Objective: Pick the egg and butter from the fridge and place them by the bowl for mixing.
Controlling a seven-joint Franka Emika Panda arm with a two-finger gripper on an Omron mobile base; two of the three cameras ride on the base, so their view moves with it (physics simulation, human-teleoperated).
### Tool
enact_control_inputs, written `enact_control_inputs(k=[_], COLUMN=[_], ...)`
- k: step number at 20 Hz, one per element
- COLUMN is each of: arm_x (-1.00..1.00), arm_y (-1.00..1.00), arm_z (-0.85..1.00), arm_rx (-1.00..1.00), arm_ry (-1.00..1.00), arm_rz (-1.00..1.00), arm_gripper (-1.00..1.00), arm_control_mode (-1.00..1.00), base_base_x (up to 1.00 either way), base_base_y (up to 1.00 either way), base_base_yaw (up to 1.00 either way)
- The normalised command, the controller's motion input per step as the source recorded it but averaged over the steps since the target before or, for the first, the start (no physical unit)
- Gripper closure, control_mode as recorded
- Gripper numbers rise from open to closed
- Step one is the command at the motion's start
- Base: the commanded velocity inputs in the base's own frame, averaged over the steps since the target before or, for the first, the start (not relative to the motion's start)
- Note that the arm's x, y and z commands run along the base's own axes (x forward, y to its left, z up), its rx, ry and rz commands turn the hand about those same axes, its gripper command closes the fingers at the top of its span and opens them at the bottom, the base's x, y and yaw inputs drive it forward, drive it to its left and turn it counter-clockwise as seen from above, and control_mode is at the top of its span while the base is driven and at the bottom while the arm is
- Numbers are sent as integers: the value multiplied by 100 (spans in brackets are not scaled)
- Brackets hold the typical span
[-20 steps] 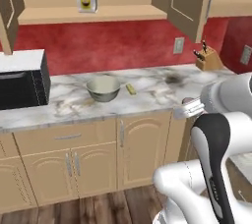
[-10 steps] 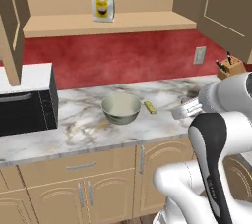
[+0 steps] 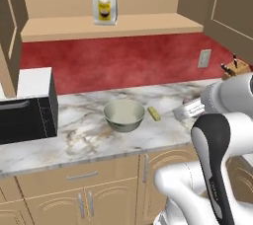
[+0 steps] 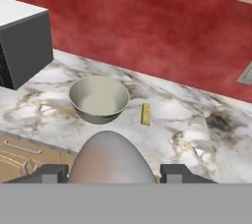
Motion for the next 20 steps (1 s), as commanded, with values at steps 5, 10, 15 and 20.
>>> enact_control_inputs(k=[5,10,15,20], arm_x=[0,0,13,44], arm_y=[0,0,-5,-24], arm_z=[0,0,-6,-23], arm_rx=[0,0,1,9], arm_ry=[0,0,14,38], arm_rz=[0,0,0,0], arm_gripper=[100,100,100,100], arm_control_mode=[100,100,-100,-100], base_base_x=[39,9,7,0], base_base_y=[0,-3,-2,0], base_base_yaw=[-1,0,0,0])
